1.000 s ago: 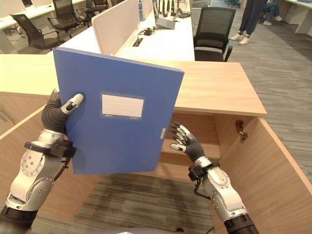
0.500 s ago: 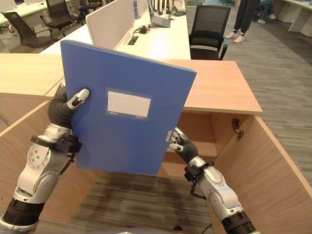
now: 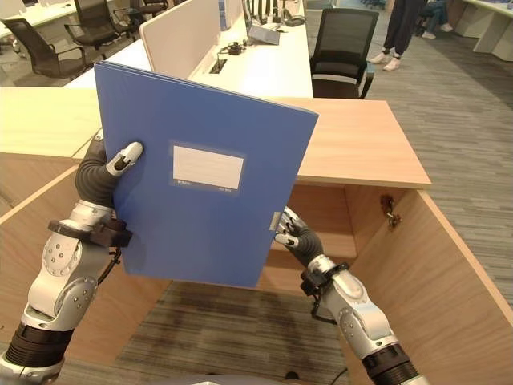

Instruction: Put the empty folder in the office cabinet

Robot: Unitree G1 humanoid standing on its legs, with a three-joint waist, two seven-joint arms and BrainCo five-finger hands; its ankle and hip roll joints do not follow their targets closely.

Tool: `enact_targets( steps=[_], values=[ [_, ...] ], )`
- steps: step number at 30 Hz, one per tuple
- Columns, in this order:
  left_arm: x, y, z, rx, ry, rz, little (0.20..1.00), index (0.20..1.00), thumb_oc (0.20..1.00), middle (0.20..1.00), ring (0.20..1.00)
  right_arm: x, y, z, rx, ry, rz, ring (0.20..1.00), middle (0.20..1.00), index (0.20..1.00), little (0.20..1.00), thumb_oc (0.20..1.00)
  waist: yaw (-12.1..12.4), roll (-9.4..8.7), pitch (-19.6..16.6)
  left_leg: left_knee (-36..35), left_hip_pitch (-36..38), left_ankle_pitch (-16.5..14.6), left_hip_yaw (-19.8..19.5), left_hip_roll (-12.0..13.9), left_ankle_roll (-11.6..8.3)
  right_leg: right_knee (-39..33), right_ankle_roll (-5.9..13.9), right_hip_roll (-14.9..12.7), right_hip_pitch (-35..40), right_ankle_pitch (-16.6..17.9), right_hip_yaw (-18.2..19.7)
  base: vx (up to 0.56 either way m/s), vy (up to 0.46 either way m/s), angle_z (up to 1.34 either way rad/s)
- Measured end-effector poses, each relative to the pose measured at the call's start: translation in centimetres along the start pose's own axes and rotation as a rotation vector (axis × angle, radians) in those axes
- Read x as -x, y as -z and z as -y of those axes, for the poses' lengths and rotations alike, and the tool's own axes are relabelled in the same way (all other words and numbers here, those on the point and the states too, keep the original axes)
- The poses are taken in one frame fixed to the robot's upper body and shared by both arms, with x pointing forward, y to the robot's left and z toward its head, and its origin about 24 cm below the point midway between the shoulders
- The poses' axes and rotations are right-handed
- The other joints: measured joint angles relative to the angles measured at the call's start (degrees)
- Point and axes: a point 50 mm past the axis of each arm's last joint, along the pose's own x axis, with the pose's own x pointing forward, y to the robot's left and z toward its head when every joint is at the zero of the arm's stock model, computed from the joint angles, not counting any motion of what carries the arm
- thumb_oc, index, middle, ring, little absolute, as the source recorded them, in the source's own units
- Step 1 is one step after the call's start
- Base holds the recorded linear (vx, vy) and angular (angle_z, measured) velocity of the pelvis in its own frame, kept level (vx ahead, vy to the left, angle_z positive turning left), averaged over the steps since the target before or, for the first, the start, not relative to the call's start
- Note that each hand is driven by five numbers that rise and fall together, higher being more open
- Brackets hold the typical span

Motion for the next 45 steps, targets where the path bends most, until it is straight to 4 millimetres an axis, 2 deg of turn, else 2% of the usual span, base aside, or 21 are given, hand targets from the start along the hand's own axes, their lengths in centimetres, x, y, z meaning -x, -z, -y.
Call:
enact_targets(
  steps=[8,16,31,41,45],
  values=[
    [0.2,-0.1,-0.9,-0.048,-0.013,-0.004,0.200,0.200,0.200,0.200,0.200,-0.1,0.2,-0.3,-0.004,-0.026,-0.008,1.000,1.000,1.000,1.000,1.000,0.02,-0.04,-0.03,-0.01,0.08,0.00,0.12,0.01,0.00,-0.01,0.03,0.01,0.03,0.04,0.06,0.00,0.000,0.00],
    [0.8,0.3,-0.8,-0.092,0.003,-0.038,0.200,0.200,0.200,0.200,0.200,-0.5,-0.3,-1.5,-0.020,-0.092,0.023,1.000,1.000,1.000,1.000,1.000,0.03,-0.10,-0.07,-0.01,0.13,0.00,0.11,0.02,0.00,-0.22,0.02,-0.03,0.07,0.04,0.05,0.00,0.000,0.00],
    [0.8,0.3,-0.8,-0.102,0.005,-0.038,0.200,0.200,0.200,0.200,0.200,-0.5,-0.6,-1.8,-0.018,-0.115,0.032,1.000,1.000,1.000,1.000,1.000,0.02,-0.97,-0.65,-0.01,0.13,0.00,0.12,0.02,0.00,-0.25,0.03,-0.14,0.06,0.04,0.04,0.00,0.000,0.00],
    [0.8,0.5,-0.5,-0.081,0.000,-0.036,0.200,0.200,0.200,0.200,0.200,-1.4,-0.6,-3.2,-0.035,-0.168,0.047,1.000,1.000,1.000,1.000,1.000,-0.13,-0.98,-0.68,0.01,0.14,0.01,0.19,0.02,0.01,-0.19,0.03,0.00,0.03,0.06,0.07,0.00,0.000,0.00],
    [0.7,1.0,0.3,-0.041,0.003,-0.038,0.200,0.200,0.200,0.200,0.200,-1.8,-0.4,-3.8,-0.049,-0.186,0.049,1.000,1.000,1.000,1.000,1.000,-0.09,-0.99,-0.70,0.01,0.14,0.01,0.16,0.01,0.01,-0.09,0.02,0.00,0.01,0.07,0.07,0.00,0.000,0.00]
  ],
)
